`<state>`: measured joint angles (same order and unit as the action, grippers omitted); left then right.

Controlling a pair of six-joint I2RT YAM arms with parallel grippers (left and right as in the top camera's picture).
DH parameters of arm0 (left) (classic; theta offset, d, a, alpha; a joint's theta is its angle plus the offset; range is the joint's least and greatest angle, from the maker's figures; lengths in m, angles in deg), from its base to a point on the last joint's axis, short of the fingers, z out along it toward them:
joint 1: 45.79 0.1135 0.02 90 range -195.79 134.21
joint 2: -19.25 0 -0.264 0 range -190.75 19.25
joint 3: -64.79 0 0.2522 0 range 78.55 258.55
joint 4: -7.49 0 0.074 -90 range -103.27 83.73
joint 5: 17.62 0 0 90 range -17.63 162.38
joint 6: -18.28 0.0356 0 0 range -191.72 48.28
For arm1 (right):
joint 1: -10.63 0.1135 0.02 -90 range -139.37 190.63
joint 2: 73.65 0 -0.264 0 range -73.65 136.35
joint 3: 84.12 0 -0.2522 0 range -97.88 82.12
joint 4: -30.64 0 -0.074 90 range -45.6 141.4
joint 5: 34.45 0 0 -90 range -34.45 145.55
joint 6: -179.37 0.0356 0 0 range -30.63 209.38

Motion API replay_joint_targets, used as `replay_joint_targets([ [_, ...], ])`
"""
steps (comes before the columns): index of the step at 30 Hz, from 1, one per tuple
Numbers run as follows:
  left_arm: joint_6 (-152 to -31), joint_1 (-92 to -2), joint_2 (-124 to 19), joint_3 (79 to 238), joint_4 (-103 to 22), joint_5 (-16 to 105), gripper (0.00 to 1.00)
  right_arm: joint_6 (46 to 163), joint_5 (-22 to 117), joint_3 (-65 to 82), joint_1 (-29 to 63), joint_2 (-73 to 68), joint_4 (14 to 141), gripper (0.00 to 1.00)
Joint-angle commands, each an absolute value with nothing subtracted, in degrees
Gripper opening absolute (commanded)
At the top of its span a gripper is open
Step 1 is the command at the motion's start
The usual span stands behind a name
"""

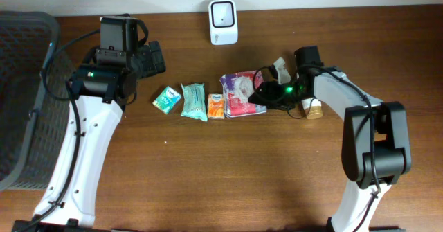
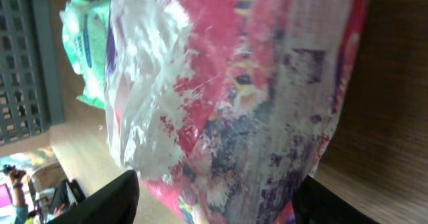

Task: Scan the item barcode

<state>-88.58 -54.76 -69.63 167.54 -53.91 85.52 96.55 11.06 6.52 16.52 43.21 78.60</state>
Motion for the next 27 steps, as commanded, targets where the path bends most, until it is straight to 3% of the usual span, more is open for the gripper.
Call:
replay_joint_targets([
  [1, -87.9, -54.6, -69.3, 167.5, -54.0, 86.2, 0.99, 95.6, 10.3, 5.9, 17.1, 43.8, 78.4, 0.24],
  [2, -87.9, -54.6, -69.3, 167.5, -54.0, 86.2, 0.99, 95.6, 8.9, 5.9, 17.1, 43.8, 78.9, 0.04],
  [6, -87.9, -54.6, -69.3, 167.5, -54.0, 86.2, 0.99, 96.1, 7.1, 4.3, 16.2, 40.5, 80.1, 0.04],
  [11, -87.9, -54.6, -69.3, 167.5, -54.0, 86.2, 0.99, 98.8, 23.9, 3.1, 15.9, 32.6, 86.7, 0.04],
  [12, -87.9, -54.6, -69.3, 167.5, -54.0, 86.2, 0.99, 98.8, 24.1, 3.2, 15.9, 33.0, 87.0, 0.29],
  [13, -87.9, -54.6, -69.3, 167.5, -54.0, 86.2, 0.99, 98.8, 24.1, 3.2, 16.0, 33.7, 86.6, 0.73],
  [14, -87.9, -54.6, -69.3, 167.5, -54.0, 86.2, 0.99, 98.9, 24.1, 3.2, 16.0, 34.8, 85.5, 0.9],
  [17, -87.9, -54.6, -69.3, 167.5, -54.0, 86.2, 0.99, 103.1, 23.9, 3.2, 17.0, 39.1, 80.5, 0.91],
  [18, -87.9, -54.6, -69.3, 167.5, -54.0, 86.2, 0.99, 103.8, 23.6, 3.2, 17.6, 40.4, 78.8, 0.91],
  [19, -87.9, -54.6, -69.3, 167.5, -54.0, 86.2, 0.99, 103.8, 23.0, 3.2, 18.6, 42.6, 76.8, 0.83],
  [20, -87.9, -54.6, -69.3, 167.5, -54.0, 86.2, 0.99, 103.9, 22.6, 3.2, 19.4, 44.6, 76.3, 0.69],
  [22, -87.9, -54.6, -69.3, 167.5, -54.0, 86.2, 0.99, 103.8, 22.6, 3.2, 21.3, 47.8, 76.2, 0.68],
  [23, -87.9, -54.6, -69.3, 167.5, -54.0, 86.2, 0.99, 103.8, 22.6, 3.2, 22.0, 48.6, 76.3, 0.56],
  [24, -87.9, -54.6, -69.3, 167.5, -54.0, 86.2, 0.99, 103.8, 22.7, 3.2, 22.6, 48.7, 76.4, 0.22],
  [25, -87.9, -54.6, -69.3, 167.5, -54.0, 86.2, 0.99, 103.9, 22.5, 3.0, 22.6, 48.6, 76.6, 0.04],
  [27, -87.9, -54.6, -69.3, 167.5, -54.0, 86.2, 0.99, 104.9, 23.8, 2.6, 21.3, 46.3, 79.6, 0.04],
])
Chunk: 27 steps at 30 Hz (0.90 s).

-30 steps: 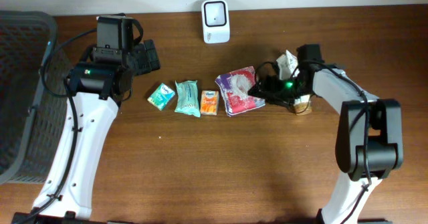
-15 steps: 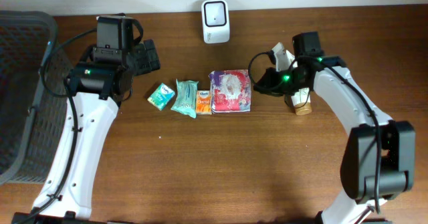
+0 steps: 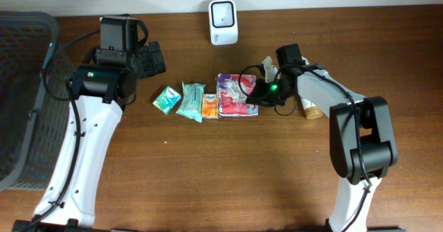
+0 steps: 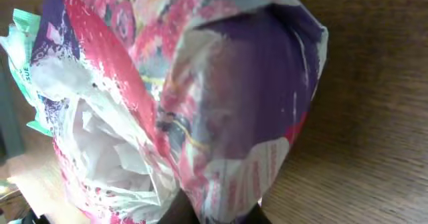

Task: Scan the item barcode

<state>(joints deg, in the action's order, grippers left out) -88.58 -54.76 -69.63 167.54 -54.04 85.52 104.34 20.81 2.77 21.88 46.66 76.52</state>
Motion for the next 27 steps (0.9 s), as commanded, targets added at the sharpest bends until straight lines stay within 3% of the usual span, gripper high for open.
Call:
replay_joint_targets([
  [1, -87.9, -54.6, -69.3, 167.5, -54.0, 86.2, 0.99, 104.9, 25.6, 2.5, 21.0, 44.7, 80.3, 0.04],
  [6, -87.9, -54.6, -69.3, 167.5, -54.0, 86.2, 0.99, 104.9, 52.2, -3.9, 20.8, 30.9, 96.5, 0.04],
  [10, -87.9, -54.6, -69.3, 167.5, -54.0, 86.2, 0.99, 104.9, 73.3, -4.1, 20.8, 28.3, 104.0, 0.04],
  [15, -87.9, -54.6, -69.3, 167.5, -54.0, 86.2, 0.99, 104.9, 80.0, -3.5, 21.6, 33.1, 103.8, 0.04],
  [19, -87.9, -54.6, -69.3, 167.5, -54.0, 86.2, 0.99, 103.2, 81.1, -3.6, 29.9, 37.7, 102.5, 0.04],
  [20, -87.9, -54.6, -69.3, 167.5, -54.0, 86.2, 0.99, 103.2, 81.1, -3.8, 33.0, 37.7, 101.9, 0.08],
  [22, -87.9, -54.6, -69.3, 167.5, -54.0, 86.2, 0.99, 103.2, 78.1, -5.2, 37.8, 37.7, 101.0, 0.33],
  [23, -87.9, -54.6, -69.3, 167.5, -54.0, 86.2, 0.99, 103.3, 74.1, -5.9, 39.4, 37.7, 100.4, 0.38],
  [25, -87.9, -54.6, -69.3, 167.5, -54.0, 86.2, 0.99, 103.4, 58.6, -10.7, 42.9, 37.7, 98.6, 0.79],
  [26, -87.9, -54.6, -69.3, 167.5, -54.0, 86.2, 0.99, 103.4, 54.2, -13.5, 43.0, 37.7, 98.6, 0.9],
  [27, -87.9, -54.6, -69.3, 167.5, -54.0, 86.2, 0.99, 103.4, 51.3, -16.5, 42.8, 37.6, 98.8, 0.94],
])
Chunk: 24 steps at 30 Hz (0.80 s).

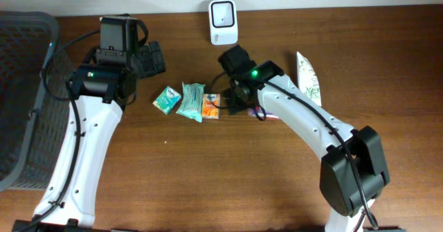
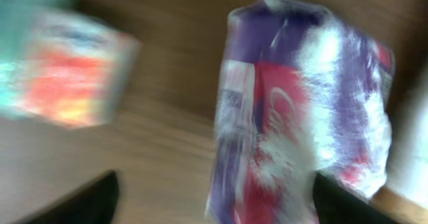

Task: Scan the item barcode

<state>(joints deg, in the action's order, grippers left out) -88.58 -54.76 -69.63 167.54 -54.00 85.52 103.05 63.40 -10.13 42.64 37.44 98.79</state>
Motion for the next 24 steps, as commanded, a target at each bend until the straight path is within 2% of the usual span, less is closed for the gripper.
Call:
replay_joint_targets([
  [1, -87.9, -54.6, -69.3, 167.5, -54.0, 86.2, 0.99, 103.4, 50.6, -21.0, 41.5, 37.6, 100.6, 0.99],
  [3, -87.9, -54.6, -69.3, 167.5, -54.0, 86.2, 0.99, 103.3, 50.6, -25.6, 35.8, 37.6, 104.5, 0.99],
  [6, -87.9, -54.6, -69.3, 167.5, -54.0, 86.2, 0.99, 103.0, 50.8, -23.0, 24.7, 38.1, 108.2, 0.99],
  [8, -87.9, -54.6, -69.3, 167.5, -54.0, 86.2, 0.99, 97.3, 36.3, -19.1, 18.7, 39.7, 108.8, 0.99],
  [11, -87.9, -54.6, -69.3, 167.5, -54.0, 86.2, 0.99, 96.9, 20.1, -10.2, 17.1, 41.1, 108.7, 0.99],
  [12, -87.9, -54.6, -69.3, 167.5, -54.0, 86.2, 0.99, 96.9, 20.6, -7.9, 18.1, 41.1, 109.4, 0.86],
  [13, -87.9, -54.6, -69.3, 167.5, -54.0, 86.2, 0.99, 96.9, 21.8, -6.9, 18.6, 41.1, 109.8, 0.54],
  [14, -87.9, -54.6, -69.3, 167.5, -54.0, 86.2, 0.99, 97.1, 25.7, -6.2, 19.7, 41.1, 111.6, 0.29],
  [15, -87.9, -54.6, -69.3, 167.5, -54.0, 86.2, 0.99, 99.0, 31.1, -6.2, 20.9, 41.1, 114.6, 0.21],
  [17, -87.9, -54.6, -69.3, 167.5, -54.0, 86.2, 0.99, 99.1, 35.5, -6.1, 22.8, 41.1, 118.6, 0.08],
  [18, -87.9, -54.6, -69.3, 167.5, -54.0, 86.2, 0.99, 99.1, 36.8, -5.8, 23.8, 41.1, 118.5, 0.07],
  [20, -87.9, -54.6, -69.3, 167.5, -54.0, 86.2, 0.99, 106.5, 43.3, -2.7, 26.0, 41.2, 112.9, 0.09],
  [22, -87.9, -54.6, -69.3, 167.5, -54.0, 86.2, 0.99, 108.4, 43.5, -0.4, 26.0, 41.2, 105.1, 0.12],
  [24, -87.9, -54.6, -69.3, 167.5, -54.0, 86.2, 0.99, 112.0, 49.7, -0.2, 25.9, 41.2, 99.6, 0.16],
])
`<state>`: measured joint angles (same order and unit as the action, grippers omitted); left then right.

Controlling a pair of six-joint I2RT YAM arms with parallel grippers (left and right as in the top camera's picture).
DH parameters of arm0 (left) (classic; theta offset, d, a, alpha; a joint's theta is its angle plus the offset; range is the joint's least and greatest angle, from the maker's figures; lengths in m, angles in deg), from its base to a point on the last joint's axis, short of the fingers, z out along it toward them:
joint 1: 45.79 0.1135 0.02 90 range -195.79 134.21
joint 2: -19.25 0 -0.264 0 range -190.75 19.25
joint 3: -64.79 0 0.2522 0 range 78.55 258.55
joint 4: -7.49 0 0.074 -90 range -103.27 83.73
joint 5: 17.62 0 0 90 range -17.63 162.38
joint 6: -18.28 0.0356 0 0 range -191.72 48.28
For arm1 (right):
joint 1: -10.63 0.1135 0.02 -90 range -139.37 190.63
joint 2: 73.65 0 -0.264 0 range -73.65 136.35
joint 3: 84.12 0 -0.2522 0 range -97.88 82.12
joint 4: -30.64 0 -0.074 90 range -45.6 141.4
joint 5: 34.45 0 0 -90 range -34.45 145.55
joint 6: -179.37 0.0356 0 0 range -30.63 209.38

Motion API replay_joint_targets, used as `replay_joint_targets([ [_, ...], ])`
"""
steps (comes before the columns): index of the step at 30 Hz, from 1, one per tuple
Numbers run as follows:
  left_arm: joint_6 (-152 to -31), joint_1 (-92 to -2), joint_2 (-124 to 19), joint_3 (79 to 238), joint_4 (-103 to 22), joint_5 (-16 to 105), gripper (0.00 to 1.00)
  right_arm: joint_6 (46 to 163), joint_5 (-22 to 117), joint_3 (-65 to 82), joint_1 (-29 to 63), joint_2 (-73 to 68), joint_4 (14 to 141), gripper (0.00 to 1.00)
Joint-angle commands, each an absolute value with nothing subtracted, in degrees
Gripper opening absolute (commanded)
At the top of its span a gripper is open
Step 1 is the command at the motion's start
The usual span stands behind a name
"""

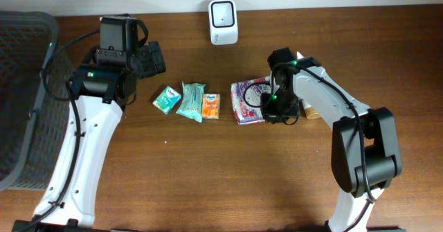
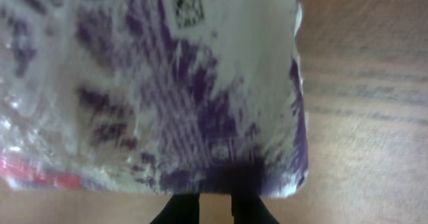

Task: Scan the item barcode

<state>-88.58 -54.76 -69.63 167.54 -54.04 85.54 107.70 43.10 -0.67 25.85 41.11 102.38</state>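
A purple, white and pink plastic packet lies on the table right of centre. In the right wrist view the packet fills the frame, with a small square code near its top. My right gripper is at the packet's right edge. Its two black fingers stand close together at the packet's rim, and the right gripper is shut on that edge. The white scanner stands at the back of the table. My left gripper hangs at the far left, away from the packet.
A teal packet, a green packet and an orange packet lie in a row left of the held one. A tan bottle lies behind the right arm. A dark mesh basket fills the left edge.
My right gripper was open wide over the packet, reaching from the table's back. Now it sits at the packet's right edge with its fingers close together. The packet shows its purple-white side.
First my right gripper was open around the packet from the right. Then it was shut on the packet, which lay pressed against the orange packet. Later the arm stood over it with jaws open, the packet apart from the row. Now it grips the right edge. The left arm never moved.
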Motion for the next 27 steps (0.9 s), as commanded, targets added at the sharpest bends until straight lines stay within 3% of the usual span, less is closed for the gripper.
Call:
replay_joint_targets([
  [1, -87.9, -54.6, -69.3, 167.5, -54.0, 86.2, 0.99, 112.0, 50.2, -0.2, 25.6, 41.2, 95.5, 0.17],
  [4, -87.9, -54.6, -69.3, 167.5, -54.0, 86.2, 0.99, 112.0, 47.7, -4.9, 22.0, 41.2, 88.5, 0.32],
  [8, -87.9, -54.6, -69.3, 167.5, -54.0, 86.2, 0.99, 114.8, 26.1, -14.9, 16.2, 41.2, 88.9, 0.47],
  [9, -87.9, -54.6, -69.3, 167.5, -54.0, 86.2, 0.99, 117.5, 25.5, -13.8, 16.6, 41.3, 90.1, 0.71],
  [10, -87.9, -54.6, -69.3, 167.5, -54.0, 86.2, 0.99, 119.8, 25.6, -11.8, 17.9, 41.3, 90.5, 0.82],
  [14, -87.9, -54.6, -69.3, 167.5, -54.0, 86.2, 0.99, 132.1, 29.2, -1.3, 21.5, 41.3, 85.6, 0.82],
  [17, -87.9, -54.6, -69.3, 167.5, -54.0, 86.2, 0.99, 134.9, 29.3, 5.8, 23.1, 41.3, 78.5, 0.81],
  [18, -87.9, -54.6, -69.3, 167.5, -53.9, 86.2, 0.99, 134.9, 29.5, 6.9, 23.1, 41.3, 76.9, 0.78],
  [19, -87.9, -54.6, -69.3, 167.5, -54.0, 86.2, 0.99, 134.8, 31.2, 7.3, 23.1, 41.3, 76.2, 0.48],
  [21, -87.9, -54.6, -69.3, 167.5, -54.0, 86.2, 0.99, 126.6, 30.7, 7.3, 23.1, 41.2, 76.3, 0.04],
  [25, -87.9, -54.6, -69.3, 167.5, -54.0, 86.2, 0.99, 106.9, 29.6, 3.2, 21.9, 37.2, 81.9, 0.04],
  [27, -87.9, -54.6, -69.3, 167.5, -54.0, 86.2, 0.99, 85.5, 28.2, -3.1, 21.9, 35.3, 93.6, 0.04],
])
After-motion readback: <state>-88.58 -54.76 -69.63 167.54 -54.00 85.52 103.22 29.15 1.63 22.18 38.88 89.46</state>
